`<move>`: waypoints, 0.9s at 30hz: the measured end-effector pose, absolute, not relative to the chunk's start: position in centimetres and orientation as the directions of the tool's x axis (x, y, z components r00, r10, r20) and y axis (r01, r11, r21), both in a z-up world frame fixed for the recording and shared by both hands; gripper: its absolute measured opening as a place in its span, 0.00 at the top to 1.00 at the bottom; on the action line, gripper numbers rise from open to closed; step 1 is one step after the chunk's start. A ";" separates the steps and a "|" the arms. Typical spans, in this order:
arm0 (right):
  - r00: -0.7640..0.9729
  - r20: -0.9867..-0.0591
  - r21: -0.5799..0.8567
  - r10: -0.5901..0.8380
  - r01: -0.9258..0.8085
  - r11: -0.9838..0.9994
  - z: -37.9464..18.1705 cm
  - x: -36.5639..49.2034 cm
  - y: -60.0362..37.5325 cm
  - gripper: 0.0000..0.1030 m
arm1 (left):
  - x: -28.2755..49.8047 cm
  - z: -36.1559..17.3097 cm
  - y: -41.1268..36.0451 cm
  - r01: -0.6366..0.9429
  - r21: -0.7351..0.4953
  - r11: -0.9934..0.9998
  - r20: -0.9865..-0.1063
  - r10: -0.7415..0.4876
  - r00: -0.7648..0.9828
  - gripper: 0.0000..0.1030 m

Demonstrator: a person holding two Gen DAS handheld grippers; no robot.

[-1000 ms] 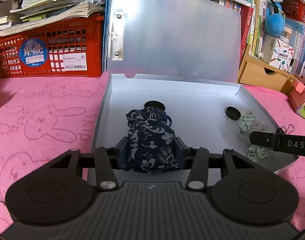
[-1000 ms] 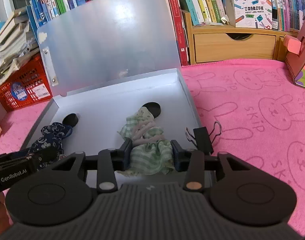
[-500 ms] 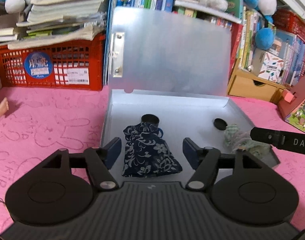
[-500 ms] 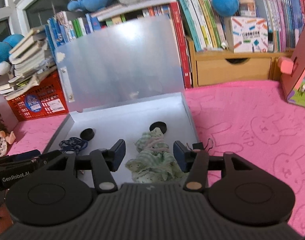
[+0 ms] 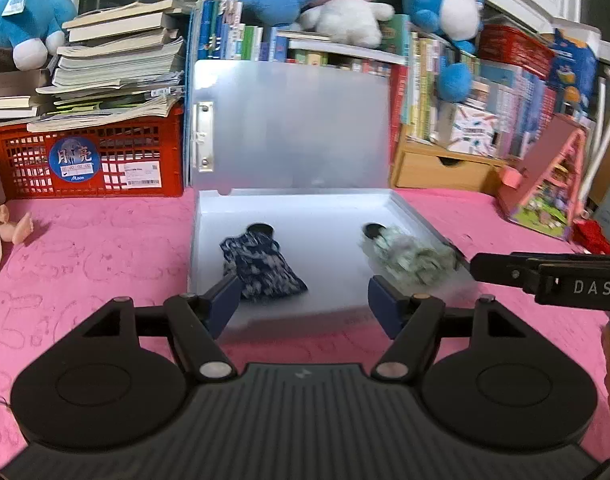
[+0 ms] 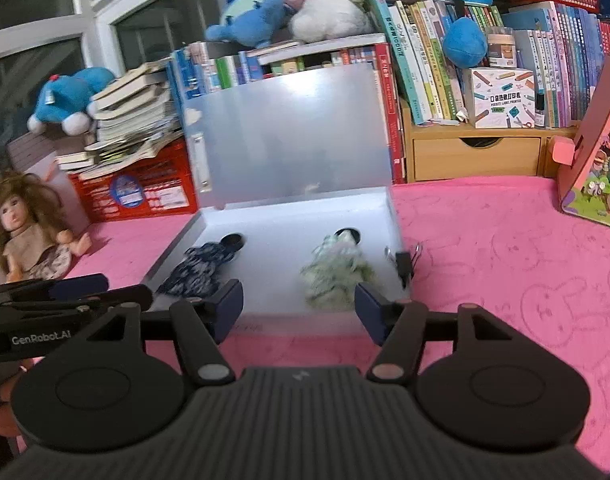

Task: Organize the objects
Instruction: 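Withdraw both open tools from the box toward the remaining items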

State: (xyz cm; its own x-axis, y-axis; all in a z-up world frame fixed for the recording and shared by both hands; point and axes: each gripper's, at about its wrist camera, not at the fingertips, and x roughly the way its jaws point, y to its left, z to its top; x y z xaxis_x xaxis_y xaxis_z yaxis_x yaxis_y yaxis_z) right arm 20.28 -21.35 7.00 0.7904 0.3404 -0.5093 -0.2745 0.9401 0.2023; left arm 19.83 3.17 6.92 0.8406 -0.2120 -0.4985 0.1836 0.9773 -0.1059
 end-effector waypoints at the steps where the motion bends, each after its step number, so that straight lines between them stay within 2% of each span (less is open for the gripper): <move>1: 0.791 -0.506 0.201 0.344 -0.280 0.939 6.9 19.6 -21.4 0.27 | 19.1 6.9 3.1 0.192 -0.105 0.976 -0.498 -0.219 0.839 0.27; 10: 0.805 -0.471 0.177 0.360 -0.314 0.933 5.8 12.7 -21.5 0.22 | 12.7 6.0 2.8 0.239 -0.103 0.966 -0.480 -0.259 0.838 0.27; 19: 0.807 -0.466 0.201 0.364 -0.304 0.931 3.7 7.4 -21.9 0.16 | 7.2 3.7 3.0 0.248 -0.049 0.967 -0.473 -0.241 0.847 0.27; 27: 0.804 -0.471 0.164 0.363 -0.324 0.932 2.4 4.3 -21.1 0.13 | 4.3 2.4 4.0 0.223 -0.057 0.973 -0.464 -0.223 0.857 0.27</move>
State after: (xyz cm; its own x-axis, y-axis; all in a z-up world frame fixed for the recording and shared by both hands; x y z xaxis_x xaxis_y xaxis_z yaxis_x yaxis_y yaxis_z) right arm 4.30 -21.11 2.37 0.8041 0.3629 -0.4709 -0.3245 0.9316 0.1638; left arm 4.28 4.03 2.35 0.8570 -0.2234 -0.4644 0.2226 0.9732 -0.0574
